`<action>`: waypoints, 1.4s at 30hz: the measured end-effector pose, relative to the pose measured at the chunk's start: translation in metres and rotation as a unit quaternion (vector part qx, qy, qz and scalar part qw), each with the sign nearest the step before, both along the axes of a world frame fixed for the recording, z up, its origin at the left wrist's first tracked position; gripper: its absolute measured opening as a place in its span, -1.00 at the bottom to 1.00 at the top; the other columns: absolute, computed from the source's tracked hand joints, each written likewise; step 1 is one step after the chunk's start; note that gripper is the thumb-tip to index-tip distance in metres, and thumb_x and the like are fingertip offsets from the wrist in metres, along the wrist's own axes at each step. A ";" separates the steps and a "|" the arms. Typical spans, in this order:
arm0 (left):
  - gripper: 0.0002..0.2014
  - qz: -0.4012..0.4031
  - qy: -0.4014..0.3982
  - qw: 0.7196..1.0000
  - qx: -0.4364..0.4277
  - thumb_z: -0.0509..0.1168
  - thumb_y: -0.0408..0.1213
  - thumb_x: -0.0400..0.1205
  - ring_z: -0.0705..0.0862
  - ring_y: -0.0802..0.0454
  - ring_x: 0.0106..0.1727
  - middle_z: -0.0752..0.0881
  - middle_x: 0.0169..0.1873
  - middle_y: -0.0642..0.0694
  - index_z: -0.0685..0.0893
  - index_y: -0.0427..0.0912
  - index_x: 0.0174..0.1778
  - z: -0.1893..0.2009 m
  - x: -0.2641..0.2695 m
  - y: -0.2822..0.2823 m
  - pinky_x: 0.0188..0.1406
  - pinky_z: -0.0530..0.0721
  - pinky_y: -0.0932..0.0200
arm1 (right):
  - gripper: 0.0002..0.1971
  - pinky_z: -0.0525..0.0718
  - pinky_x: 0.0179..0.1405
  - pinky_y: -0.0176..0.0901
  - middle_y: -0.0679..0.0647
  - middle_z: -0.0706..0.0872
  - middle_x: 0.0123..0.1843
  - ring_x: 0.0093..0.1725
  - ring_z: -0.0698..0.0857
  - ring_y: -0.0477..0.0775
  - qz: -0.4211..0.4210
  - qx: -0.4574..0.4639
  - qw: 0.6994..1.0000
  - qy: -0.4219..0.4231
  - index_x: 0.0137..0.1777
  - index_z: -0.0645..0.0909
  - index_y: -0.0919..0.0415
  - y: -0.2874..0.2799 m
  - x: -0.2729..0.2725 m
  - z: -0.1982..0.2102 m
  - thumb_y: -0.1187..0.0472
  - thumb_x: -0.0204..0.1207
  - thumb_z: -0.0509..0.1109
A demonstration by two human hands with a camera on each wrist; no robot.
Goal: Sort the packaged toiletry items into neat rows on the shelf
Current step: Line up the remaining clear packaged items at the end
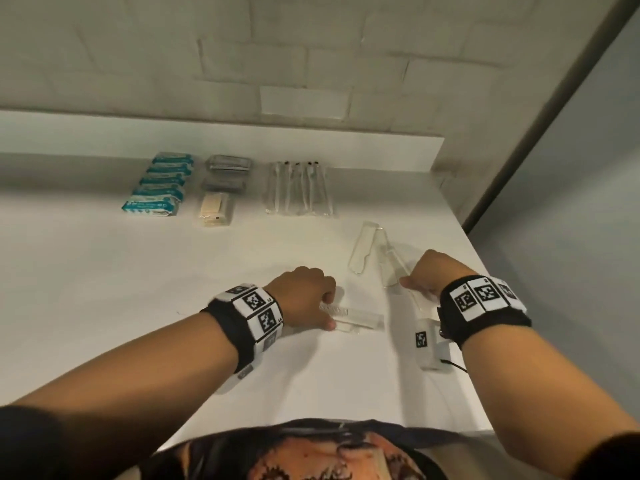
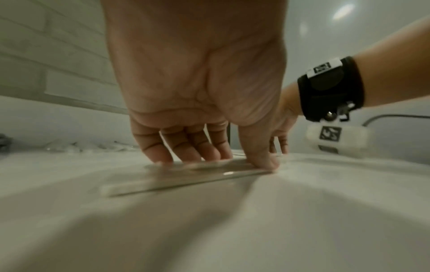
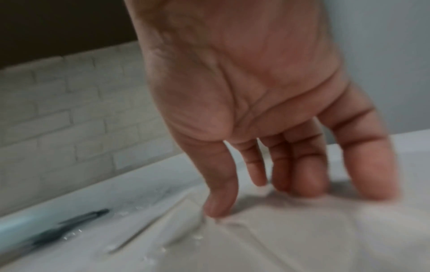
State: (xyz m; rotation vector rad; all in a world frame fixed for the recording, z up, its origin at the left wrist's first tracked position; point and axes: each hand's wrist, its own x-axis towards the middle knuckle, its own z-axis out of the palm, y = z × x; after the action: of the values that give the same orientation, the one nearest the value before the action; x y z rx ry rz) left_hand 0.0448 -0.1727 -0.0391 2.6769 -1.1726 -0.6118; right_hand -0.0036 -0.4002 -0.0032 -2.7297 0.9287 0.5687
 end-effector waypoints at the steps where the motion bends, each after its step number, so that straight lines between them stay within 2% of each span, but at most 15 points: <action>1: -0.59 0.016 0.009 1.000 0.007 0.45 0.13 0.41 0.55 -0.04 0.11 0.55 0.01 0.03 0.59 0.02 0.07 0.001 -0.002 -0.003 0.08 0.58 0.04 | -0.48 0.57 0.28 -0.09 0.24 0.64 0.35 0.32 0.63 0.22 -0.001 -0.001 1.000 0.001 0.37 0.52 0.39 0.001 -0.001 0.000 -0.05 0.63 0.28; 4: -0.62 0.038 0.013 0.998 0.049 0.43 0.09 0.45 0.61 -0.08 0.11 0.60 0.08 -0.05 0.64 -0.04 0.06 0.006 -0.005 -0.012 0.05 0.62 0.08 | -0.58 0.59 0.30 -0.08 0.22 0.66 0.33 0.31 0.63 0.21 0.002 -0.018 0.999 0.038 0.35 0.56 0.35 0.000 -0.004 -0.004 0.08 0.61 0.31; 8: -0.65 0.068 0.002 0.997 0.038 0.30 0.01 0.54 0.63 -0.11 0.05 0.64 0.10 -0.12 0.56 -0.14 0.12 0.006 -0.010 -0.014 -0.05 0.59 0.09 | -0.71 0.62 -0.05 -0.15 0.20 0.72 0.10 -0.05 0.66 0.16 -0.018 -0.011 1.000 0.021 0.20 0.57 0.35 0.000 -0.011 -0.012 0.27 0.51 0.32; 10: -0.66 0.089 0.010 0.996 0.008 0.21 -0.06 0.61 0.61 -0.12 0.12 0.63 0.17 -0.13 0.49 -0.15 0.23 0.006 -0.011 -0.012 0.00 0.55 0.09 | -0.72 0.61 -0.10 -0.15 0.22 0.71 0.05 -0.03 0.68 0.20 -0.011 -0.003 1.000 0.018 0.19 0.56 0.39 -0.001 -0.014 -0.015 0.33 0.49 0.30; 13: -0.73 0.111 -0.004 0.994 -0.004 0.11 -0.20 0.66 0.60 -0.13 0.14 0.62 0.18 -0.16 0.47 -0.20 0.24 0.008 -0.010 -0.007 -0.06 0.46 0.11 | -0.85 0.51 -0.09 -0.14 0.25 0.70 -0.04 -0.03 0.63 0.27 -0.013 0.023 0.999 -0.035 -0.09 0.57 0.38 -0.006 -0.018 -0.017 0.31 0.56 0.21; 17: -0.78 0.164 0.005 0.985 -0.061 0.08 -0.23 0.66 0.63 -0.18 -0.03 0.64 -0.01 -0.18 0.40 -0.21 0.18 0.013 -0.006 0.002 -0.14 0.52 0.06 | -0.84 0.53 -0.11 -0.10 0.20 0.63 0.01 -0.03 0.60 0.23 0.035 0.050 0.991 -0.119 0.08 0.50 0.26 -0.008 -0.015 -0.015 0.28 0.55 0.19; 20: -0.77 0.193 0.015 0.977 -0.087 0.08 -0.24 0.64 0.64 -0.15 -0.15 0.61 -0.22 -0.08 0.38 -0.20 0.18 0.015 -0.005 0.010 -0.15 0.59 0.02 | -0.72 0.60 0.03 -0.04 0.18 0.66 0.13 0.06 0.63 0.23 0.139 0.011 0.983 -0.119 0.22 0.56 0.13 -0.005 -0.004 -0.014 0.30 0.54 0.22; 23: -0.66 0.152 0.016 0.987 -0.053 0.15 0.01 0.65 0.61 -0.09 -0.11 0.67 -0.08 -0.08 0.40 -0.15 0.19 0.014 -0.014 0.018 -0.15 0.54 0.07 | -0.48 0.58 0.16 -0.03 0.15 0.54 0.27 0.20 0.63 0.26 0.220 -0.042 0.968 -0.111 0.45 0.50 -0.10 -0.001 0.008 -0.017 0.35 0.54 0.23; 25: -0.43 0.126 0.019 0.992 -0.016 0.27 0.25 0.51 0.58 -0.05 -0.05 0.63 0.00 -0.03 0.42 -0.11 0.22 0.011 -0.024 0.023 -0.11 0.52 0.09 | -0.50 0.63 0.14 -0.04 0.13 0.50 0.29 0.18 0.64 0.26 0.256 -0.065 0.960 -0.094 0.43 0.51 -0.07 0.004 0.017 -0.019 0.31 0.51 0.33; 27: -0.30 0.126 -0.005 0.992 0.013 0.34 0.35 0.38 0.62 -0.07 0.06 0.64 0.07 -0.02 0.42 -0.07 0.26 0.006 -0.031 0.025 -0.04 0.55 0.08 | -0.58 0.66 0.10 -0.02 0.13 0.46 0.28 0.14 0.65 0.24 0.278 -0.088 0.953 -0.079 0.36 0.57 0.02 0.011 0.025 -0.021 0.21 0.49 0.44; 30: -0.38 0.138 -0.064 0.988 0.026 0.34 0.28 0.45 0.64 -0.09 0.17 0.66 0.17 -0.05 0.46 -0.08 0.26 0.000 -0.023 0.025 -0.05 0.53 0.09 | -0.57 0.59 0.06 -0.08 0.13 0.49 0.28 0.16 0.64 0.20 0.275 -0.083 0.952 -0.102 0.30 0.57 0.14 0.019 0.034 -0.029 0.02 0.48 0.48; 33: -0.49 0.160 -0.075 0.983 0.041 0.29 0.20 0.53 0.65 -0.08 0.15 0.67 0.14 -0.08 0.52 -0.12 0.21 0.001 -0.007 0.024 -0.08 0.51 0.11 | -0.56 0.56 0.07 -0.02 0.17 0.56 0.25 0.17 0.64 0.23 0.270 -0.078 0.953 -0.111 0.28 0.49 0.20 0.024 0.035 -0.040 -0.09 0.56 0.36; 36: -0.52 0.172 -0.042 0.983 0.051 0.25 0.13 0.57 0.66 -0.10 0.17 0.68 0.16 -0.12 0.54 -0.18 0.23 0.004 0.004 0.024 0.00 0.55 0.12 | -0.65 0.56 0.01 0.01 0.18 0.58 0.21 0.14 0.65 0.23 0.283 -0.110 0.947 -0.109 0.28 0.43 0.22 0.029 0.034 -0.046 -0.03 0.67 0.18; 39: -0.52 0.178 0.010 0.983 0.044 0.29 0.09 0.55 0.68 -0.12 0.12 0.70 0.12 -0.16 0.57 -0.22 0.21 0.003 0.012 0.025 -0.04 0.57 0.14 | -0.71 0.57 0.05 0.04 0.20 0.55 0.23 0.14 0.63 0.23 0.305 -0.163 0.935 -0.076 0.30 0.43 0.25 0.036 0.035 -0.047 0.16 0.65 0.12; 42: -0.52 0.173 0.022 0.983 0.054 0.31 0.10 0.52 0.69 -0.12 0.07 0.71 0.07 -0.15 0.59 -0.21 0.18 0.000 0.018 0.025 -0.07 0.59 0.14 | -0.67 0.51 -0.02 0.00 0.18 0.55 0.20 0.11 0.62 0.21 0.363 -0.250 0.896 -0.046 0.30 0.43 0.25 0.038 0.037 -0.046 0.30 0.54 0.14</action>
State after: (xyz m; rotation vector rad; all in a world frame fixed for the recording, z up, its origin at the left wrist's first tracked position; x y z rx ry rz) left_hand 0.0631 -0.1482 -0.0394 2.8427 -0.6527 -0.6860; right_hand 0.0336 -0.3621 -0.0489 -3.5217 -0.0372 0.3178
